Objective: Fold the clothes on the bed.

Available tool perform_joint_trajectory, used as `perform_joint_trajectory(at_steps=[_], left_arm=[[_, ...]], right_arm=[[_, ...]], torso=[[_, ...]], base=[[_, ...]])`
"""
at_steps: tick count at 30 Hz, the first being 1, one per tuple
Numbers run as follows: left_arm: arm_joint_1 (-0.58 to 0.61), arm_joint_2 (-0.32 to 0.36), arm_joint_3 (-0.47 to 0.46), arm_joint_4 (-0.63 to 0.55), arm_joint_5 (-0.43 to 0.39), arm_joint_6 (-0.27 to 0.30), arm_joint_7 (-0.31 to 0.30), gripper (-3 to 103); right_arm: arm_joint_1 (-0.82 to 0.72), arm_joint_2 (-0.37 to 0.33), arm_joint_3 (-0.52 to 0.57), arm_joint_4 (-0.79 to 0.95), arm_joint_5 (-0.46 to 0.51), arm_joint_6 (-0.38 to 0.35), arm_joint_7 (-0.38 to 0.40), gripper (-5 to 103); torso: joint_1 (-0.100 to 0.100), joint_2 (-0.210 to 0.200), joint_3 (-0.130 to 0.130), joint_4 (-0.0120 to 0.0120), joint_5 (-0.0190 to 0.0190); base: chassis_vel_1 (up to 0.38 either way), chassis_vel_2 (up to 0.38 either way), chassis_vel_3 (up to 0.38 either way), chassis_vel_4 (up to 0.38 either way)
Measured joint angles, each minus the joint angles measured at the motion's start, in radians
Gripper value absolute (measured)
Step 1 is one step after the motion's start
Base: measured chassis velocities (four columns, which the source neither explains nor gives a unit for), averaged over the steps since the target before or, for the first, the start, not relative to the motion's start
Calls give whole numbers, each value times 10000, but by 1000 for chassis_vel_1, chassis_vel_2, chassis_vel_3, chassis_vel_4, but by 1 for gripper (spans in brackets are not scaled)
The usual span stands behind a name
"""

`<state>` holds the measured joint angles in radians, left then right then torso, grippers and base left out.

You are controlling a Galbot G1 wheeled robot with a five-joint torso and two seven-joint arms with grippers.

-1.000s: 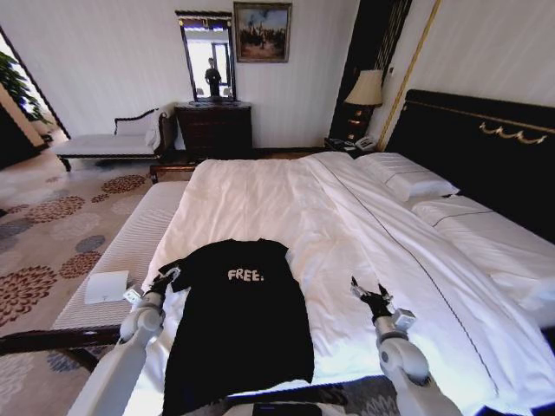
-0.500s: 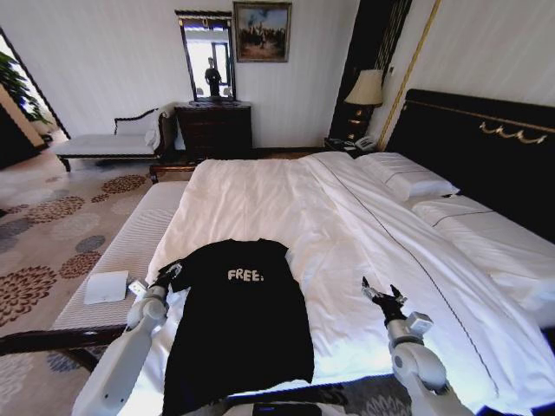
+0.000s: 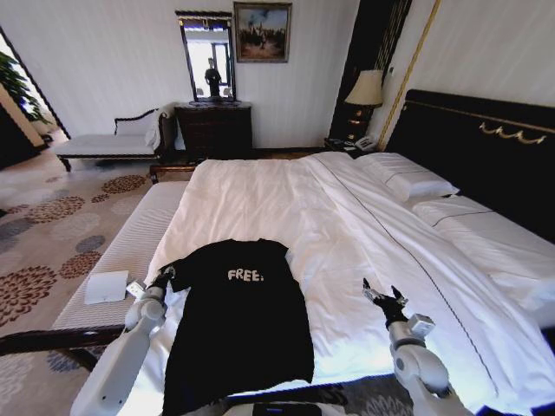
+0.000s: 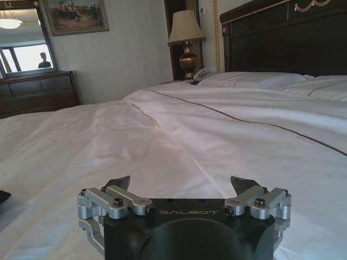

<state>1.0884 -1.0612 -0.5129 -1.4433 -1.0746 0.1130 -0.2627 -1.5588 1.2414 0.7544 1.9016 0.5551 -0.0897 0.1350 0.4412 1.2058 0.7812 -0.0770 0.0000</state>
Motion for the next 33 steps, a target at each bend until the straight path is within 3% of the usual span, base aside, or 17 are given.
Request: perform_joint_trajectory(at_steps=[4,7,21,25,33], left_arm=[[-64,-5,34,19,36,-102,112,3],[-63,-46,61,-3,160,-163,153,0],[-29,-143,284,-452,1045,-401,174,0],[-134,-282,630,-704,1872,-547,190,0],[52,-526,959,-1109,2735,-656,185,0]], right_arm=[[-149,-40,165,63,15,9,-53,100],[-213,-41,210,107,18,20,-81,100],[-360,86,274,173,-11,103,-133,100],[-489,90,346,194,-46,160,-138,100],[-447,-131,245,143,-26,219,-178,100]], torso=[[0,0,-1,-1,0],[0,0,0,-1,-1],[0,0,0,0,1],[0,0,0,-1,1],[0,1,0,-2,1]], base=[[0,0,0,0],[0,0,0,0],[0,0,0,0],[0,0,0,0],[0,0,0,0]])
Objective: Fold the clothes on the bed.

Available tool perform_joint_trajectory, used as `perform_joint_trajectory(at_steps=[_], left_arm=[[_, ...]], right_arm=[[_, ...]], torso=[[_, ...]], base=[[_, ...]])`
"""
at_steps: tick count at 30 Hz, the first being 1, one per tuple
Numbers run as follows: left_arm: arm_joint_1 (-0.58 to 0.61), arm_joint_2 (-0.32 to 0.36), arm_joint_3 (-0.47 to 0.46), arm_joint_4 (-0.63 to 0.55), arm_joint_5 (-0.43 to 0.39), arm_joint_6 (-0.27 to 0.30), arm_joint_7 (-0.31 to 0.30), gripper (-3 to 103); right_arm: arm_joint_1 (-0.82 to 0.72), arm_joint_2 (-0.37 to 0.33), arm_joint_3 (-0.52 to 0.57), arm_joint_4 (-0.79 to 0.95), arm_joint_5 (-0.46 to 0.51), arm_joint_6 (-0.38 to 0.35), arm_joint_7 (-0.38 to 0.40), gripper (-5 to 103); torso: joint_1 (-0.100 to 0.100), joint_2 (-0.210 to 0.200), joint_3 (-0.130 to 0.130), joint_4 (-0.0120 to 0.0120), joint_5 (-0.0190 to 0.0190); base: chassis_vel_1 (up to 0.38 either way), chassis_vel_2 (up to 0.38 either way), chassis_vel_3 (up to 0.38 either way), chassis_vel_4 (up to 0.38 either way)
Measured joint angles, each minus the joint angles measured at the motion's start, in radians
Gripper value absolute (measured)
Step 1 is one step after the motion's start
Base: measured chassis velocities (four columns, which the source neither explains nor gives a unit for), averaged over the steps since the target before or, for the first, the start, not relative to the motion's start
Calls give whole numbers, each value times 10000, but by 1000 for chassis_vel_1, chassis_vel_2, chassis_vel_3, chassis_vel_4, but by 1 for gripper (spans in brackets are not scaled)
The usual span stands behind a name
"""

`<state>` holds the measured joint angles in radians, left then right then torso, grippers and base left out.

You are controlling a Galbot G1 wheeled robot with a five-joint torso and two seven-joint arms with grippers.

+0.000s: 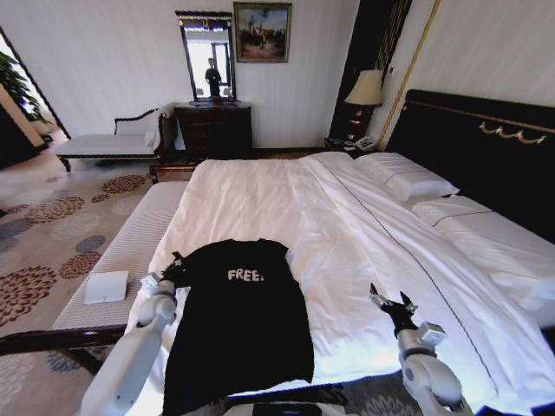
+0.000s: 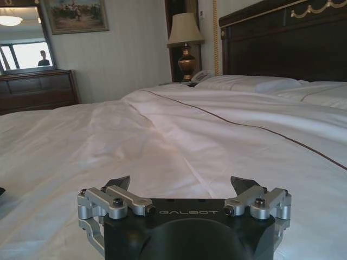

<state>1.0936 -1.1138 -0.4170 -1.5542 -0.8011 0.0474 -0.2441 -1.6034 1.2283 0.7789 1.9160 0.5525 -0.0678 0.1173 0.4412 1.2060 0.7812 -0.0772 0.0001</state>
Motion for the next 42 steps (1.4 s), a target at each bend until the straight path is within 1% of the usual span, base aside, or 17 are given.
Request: perform_joint_trajectory(at_steps=[1,3,6,8,10,13,19,21,25,27,28,31,32,35,38,40,42], left_arm=[[90,-8,60,-97,201,-49,50,0],[258,-10,195,-298,497,-99,148,0],[377,-12,249,-412,679,-116,180,0],[655,-17,297,-581,1142,-192,216,0],[688,-17,324,-587,1235,-205,220,0],[719,-15,597,-543,1548,-218,224,0],[296,64,1236,-292,1704,-110,131,0],[220,76,1324,-258,1704,-79,94,0],[-414,107,2100,118,1689,29,-93,0],[-480,106,2185,164,1688,41,-106,0],[-694,87,2468,323,1688,68,-157,0],[-972,35,2876,533,1742,91,-217,0],[-972,35,2876,533,1742,91,-217,0],[-1132,2,3295,725,1919,98,-228,0],[-1141,-2,3421,819,2019,97,-228,0],[-1151,-33,3611,1009,2252,75,-227,0],[-1152,-49,3631,1034,2268,75,-227,0]], right_arm=[[48,-83,-41,-27,24,2,-13,100],[62,-174,-93,-74,42,27,-40,100],[97,-252,-179,-123,46,46,-51,100],[253,-431,-423,-212,66,56,-56,100],[280,-462,-461,-221,72,57,-57,100],[257,-483,-501,-224,76,93,-77,100],[194,-445,-501,-222,64,159,-130,100],[190,-442,-499,-220,63,161,-133,100],[164,-455,-426,-242,62,208,-155,100],[160,-463,-413,-253,64,214,-156,100],[154,-502,-374,-284,74,227,-167,100],[154,-566,-334,-349,92,270,-197,100],[154,-566,-334,-349,92,270,-197,100],[186,-614,-312,-394,123,286,-212,100],[204,-628,-312,-411,136,289,-216,100],[255,-661,-335,-443,150,295,-223,100],[277,-668,-349,-451,155,295,-223,100]], torso=[[0,0,0,3,0],[0,0,0,1,0],[0,0,0,-2,-2],[-1,0,0,4,1],[-1,0,0,8,1],[0,0,0,0,-1],[-1,0,0,1,-1],[0,0,0,0,-1],[0,-1,0,0,-1],[0,0,0,0,0],[0,0,0,0,0],[0,-1,0,0,-1],[0,-1,0,0,-1],[0,-1,0,-1,0],[0,-2,1,1,0],[0,-2,1,1,-1],[0,-2,1,1,-2]], base=[[0,0,0,0],[0,0,0,0],[0,0,0,0],[0,0,0,0],[0,0,0,0],[0,0,0,0],[0,0,0,0],[0,0,0,0],[0,0,0,0],[0,0,0,0],[0,0,0,0],[0,0,0,0],[0,0,0,0],[0,0,0,0],[0,0,0,0],[0,0,0,0],[0,0,0,0]])
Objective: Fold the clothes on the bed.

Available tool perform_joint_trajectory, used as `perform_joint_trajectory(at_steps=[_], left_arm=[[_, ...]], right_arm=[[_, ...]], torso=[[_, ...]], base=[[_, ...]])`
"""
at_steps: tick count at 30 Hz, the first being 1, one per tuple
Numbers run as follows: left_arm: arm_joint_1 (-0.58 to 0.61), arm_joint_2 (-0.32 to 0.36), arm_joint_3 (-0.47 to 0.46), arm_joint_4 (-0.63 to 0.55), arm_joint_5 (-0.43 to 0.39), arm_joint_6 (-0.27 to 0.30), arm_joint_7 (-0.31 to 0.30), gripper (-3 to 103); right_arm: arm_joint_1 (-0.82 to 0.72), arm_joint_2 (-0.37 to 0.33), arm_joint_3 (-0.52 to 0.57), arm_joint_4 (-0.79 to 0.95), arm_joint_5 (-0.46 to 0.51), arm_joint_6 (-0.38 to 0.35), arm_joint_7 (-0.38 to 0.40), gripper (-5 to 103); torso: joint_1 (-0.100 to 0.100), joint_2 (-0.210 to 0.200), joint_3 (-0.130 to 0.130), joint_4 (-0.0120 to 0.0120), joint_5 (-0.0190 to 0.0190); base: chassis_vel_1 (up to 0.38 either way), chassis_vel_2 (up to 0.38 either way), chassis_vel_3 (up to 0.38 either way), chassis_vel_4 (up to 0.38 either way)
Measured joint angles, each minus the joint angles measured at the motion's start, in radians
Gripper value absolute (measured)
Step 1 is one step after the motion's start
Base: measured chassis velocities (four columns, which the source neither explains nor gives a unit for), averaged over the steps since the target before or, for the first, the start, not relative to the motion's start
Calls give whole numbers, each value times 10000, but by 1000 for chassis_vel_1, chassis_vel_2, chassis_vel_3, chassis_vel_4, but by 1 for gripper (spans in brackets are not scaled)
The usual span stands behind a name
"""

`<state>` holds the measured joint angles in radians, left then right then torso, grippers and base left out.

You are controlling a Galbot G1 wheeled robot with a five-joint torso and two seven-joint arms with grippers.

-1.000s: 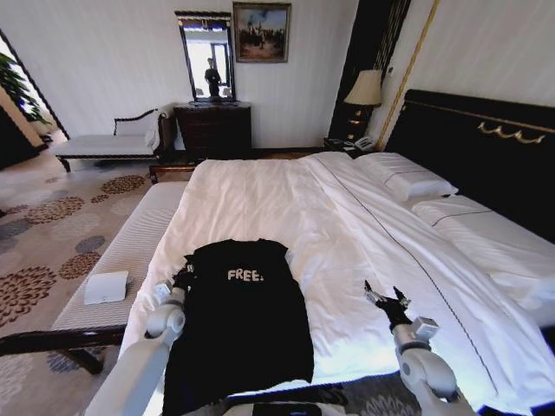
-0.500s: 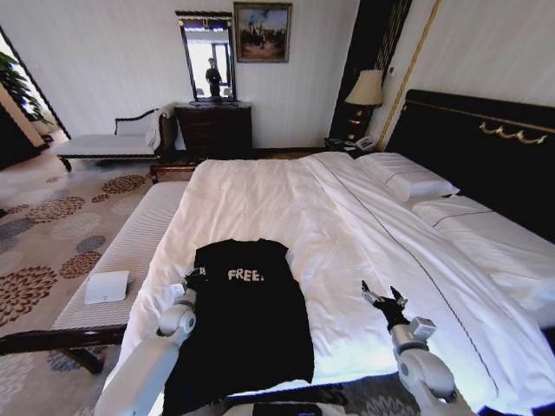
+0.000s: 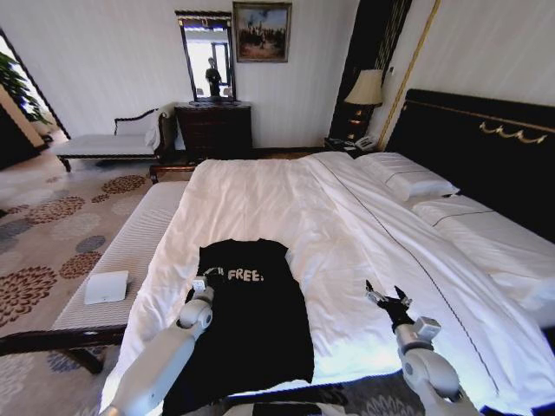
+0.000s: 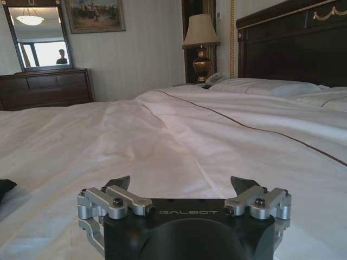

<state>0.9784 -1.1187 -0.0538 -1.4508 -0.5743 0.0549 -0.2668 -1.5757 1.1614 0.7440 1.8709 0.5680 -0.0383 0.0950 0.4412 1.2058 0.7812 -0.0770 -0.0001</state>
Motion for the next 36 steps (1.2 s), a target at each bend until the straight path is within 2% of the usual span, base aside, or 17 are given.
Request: perform_joint_trajectory(at_steps=[14,15,17,20,22,25,28,29,31,33,34,35,36], left_arm=[[155,52,37,29,36,340,-181,0],[180,63,37,3,61,378,-206,-2],[299,124,27,-181,191,461,-221,9],[426,201,-11,-404,308,487,-222,15],[621,324,-78,-675,348,488,-140,26],[839,440,-175,-900,476,465,-2,30],[1479,632,-578,-1382,854,265,210,47],[1479,632,-578,-1382,854,265,210,47],[2007,756,-1015,-1816,833,184,262,58],[2126,793,-1141,-1919,784,174,262,58],[2305,856,-1345,-2086,675,167,260,68],[2495,928,-1601,-2240,563,126,260,74],[2557,952,-1710,-2279,532,82,260,74]], right_arm=[[85,-28,-129,-14,14,0,3,100],[77,-23,-133,-11,11,0,3,100],[67,5,-147,1,0,0,-1,100],[67,31,-175,17,-7,0,-4,100],[83,49,-234,23,-13,0,-4,100],[123,62,-313,24,-14,-5,-4,100],[289,109,-572,-19,-1,-3,16,100],[289,109,-572,-19,-1,-3,16,100],[524,270,-830,-163,1,121,135,100],[570,304,-893,-185,1,135,156,100],[691,401,-1089,-234,-29,152,187,100],[786,498,-1279,-294,-154,172,198,100],[829,534,-1366,-330,-230,200,203,100]], torso=[[0,0,0,0,1],[0,0,0,0,1],[1,0,0,-1,0],[0,0,0,-1,0],[0,0,-1,-2,0],[0,0,0,-1,1],[0,0,0,0,-1],[0,0,0,0,-1],[-1,0,-1,1,0],[0,0,-1,2,-1],[0,0,-1,2,-1],[0,0,-1,1,-2],[0,0,-1,0,-1]], base=[[0,0,0,0],[0,0,0,0],[0,0,0,0],[0,0,0,0],[0,0,0,0],[0,0,0,0],[0,0,0,0],[0,0,0,0],[0,0,0,0],[0,0,0,0],[0,0,0,0],[0,0,0,0],[0,0,0,0]])
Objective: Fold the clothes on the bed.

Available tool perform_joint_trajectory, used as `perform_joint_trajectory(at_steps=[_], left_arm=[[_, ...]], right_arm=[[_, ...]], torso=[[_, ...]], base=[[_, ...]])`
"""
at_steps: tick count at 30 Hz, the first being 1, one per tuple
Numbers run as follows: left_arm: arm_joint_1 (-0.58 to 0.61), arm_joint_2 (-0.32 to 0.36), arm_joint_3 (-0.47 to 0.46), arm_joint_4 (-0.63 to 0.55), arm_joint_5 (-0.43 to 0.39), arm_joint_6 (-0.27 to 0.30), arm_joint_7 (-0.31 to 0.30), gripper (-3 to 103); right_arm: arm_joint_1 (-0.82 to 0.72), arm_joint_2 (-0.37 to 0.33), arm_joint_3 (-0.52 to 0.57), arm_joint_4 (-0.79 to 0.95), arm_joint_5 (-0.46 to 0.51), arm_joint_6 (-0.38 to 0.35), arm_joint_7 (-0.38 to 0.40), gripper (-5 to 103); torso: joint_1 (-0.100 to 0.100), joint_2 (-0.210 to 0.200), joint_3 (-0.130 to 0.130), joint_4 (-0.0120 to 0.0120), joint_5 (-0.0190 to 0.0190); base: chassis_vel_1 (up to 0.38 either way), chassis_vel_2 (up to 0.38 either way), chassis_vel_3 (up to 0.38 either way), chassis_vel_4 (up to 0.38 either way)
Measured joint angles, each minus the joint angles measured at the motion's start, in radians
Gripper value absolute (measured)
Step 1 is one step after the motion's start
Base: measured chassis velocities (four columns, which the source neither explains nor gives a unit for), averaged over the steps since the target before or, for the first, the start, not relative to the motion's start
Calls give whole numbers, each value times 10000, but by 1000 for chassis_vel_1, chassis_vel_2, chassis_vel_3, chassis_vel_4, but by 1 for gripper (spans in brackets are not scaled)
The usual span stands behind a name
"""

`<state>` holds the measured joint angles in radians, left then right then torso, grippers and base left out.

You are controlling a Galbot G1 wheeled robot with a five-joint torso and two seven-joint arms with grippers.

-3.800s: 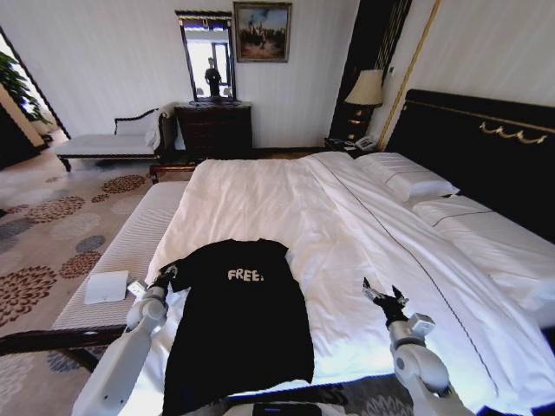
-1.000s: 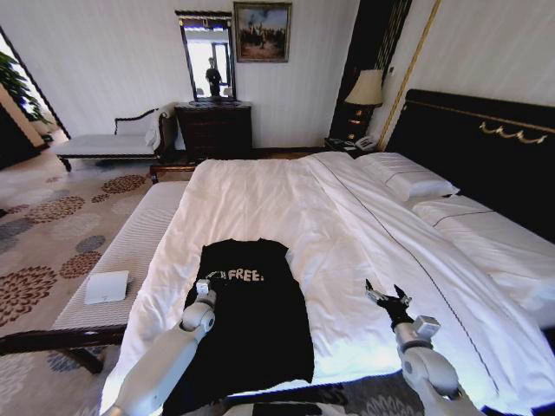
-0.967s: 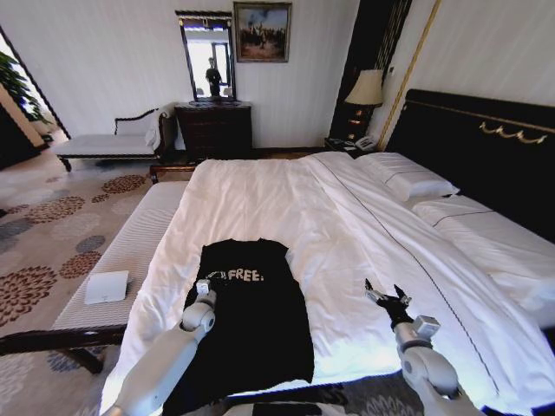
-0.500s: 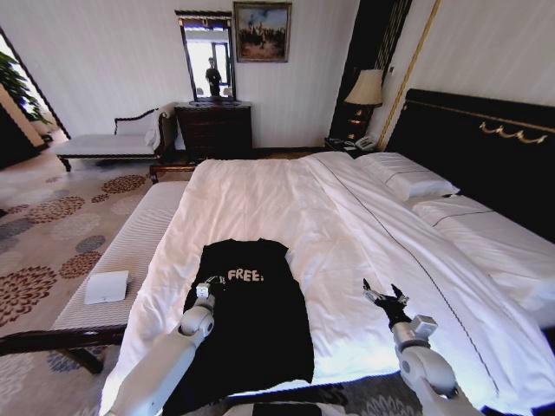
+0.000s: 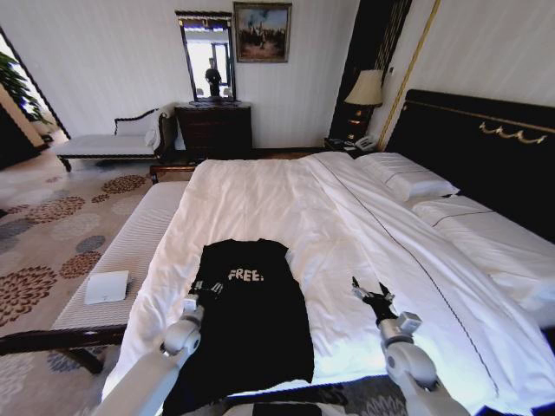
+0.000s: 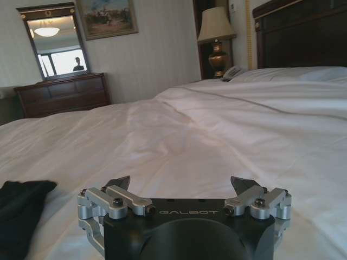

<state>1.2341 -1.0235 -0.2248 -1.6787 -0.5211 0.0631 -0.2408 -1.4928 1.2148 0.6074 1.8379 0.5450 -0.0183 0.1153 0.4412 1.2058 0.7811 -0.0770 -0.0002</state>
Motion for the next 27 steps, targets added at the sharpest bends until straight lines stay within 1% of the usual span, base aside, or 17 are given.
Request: perform_joint_trajectory(at_steps=[1,3,5,7,9,11,13,16,22,25,27], left_arm=[[0,0,0,0,0,0,0,74],[233,33,-458,-79,-103,-228,-1,85],[394,19,-741,-108,-171,-316,-2,95],[495,11,-879,-128,-192,-364,-6,95],[761,-4,-1189,-205,-226,-456,-6,100],[1012,-24,-1465,-306,-279,-490,-4,100],[1079,-28,-1539,-328,-303,-490,-2,100],[1304,-2,-1894,-360,-476,-491,3,100],[1280,74,-2082,-333,-725,-449,0,100],[1152,94,-2107,-251,-901,-380,-3,100],[993,95,-2070,-149,-1019,-337,-35,100]], right_arm=[[0,0,0,0,0,0,0,100],[245,114,-356,-200,-414,130,97,100],[359,133,-547,-292,-619,117,97,100],[413,137,-654,-338,-727,91,36,100],[483,166,-893,-424,-992,46,-140,100],[548,261,-1135,-550,-1210,74,-276,100],[579,306,-1225,-607,-1265,97,-301,100],[842,484,-1644,-950,-1395,141,-322,100],[1082,493,-1854,-1187,-1394,127,-272,100],[1200,470,-1923,-1235,-1276,94,-81,100],[1285,471,-2013,-1201,-1052,64,186,100]], torso=[[0,0,0,0,0],[0,1,0,0,1],[0,0,0,1,1],[0,1,0,0,1],[0,0,0,0,0],[0,1,0,-1,-1],[0,1,0,-1,0],[0,1,0,1,1],[-2,2,0,1,1],[-4,3,-1,1,1],[-3,3,0,0,1]], base=[[0,0,0,0],[0,0,0,0],[0,0,0,0],[0,0,0,0],[0,0,0,0],[0,0,0,0],[0,0,0,0],[0,0,0,0],[-17,16,13,-9],[-73,64,77,-74],[-133,101,133,-134]])
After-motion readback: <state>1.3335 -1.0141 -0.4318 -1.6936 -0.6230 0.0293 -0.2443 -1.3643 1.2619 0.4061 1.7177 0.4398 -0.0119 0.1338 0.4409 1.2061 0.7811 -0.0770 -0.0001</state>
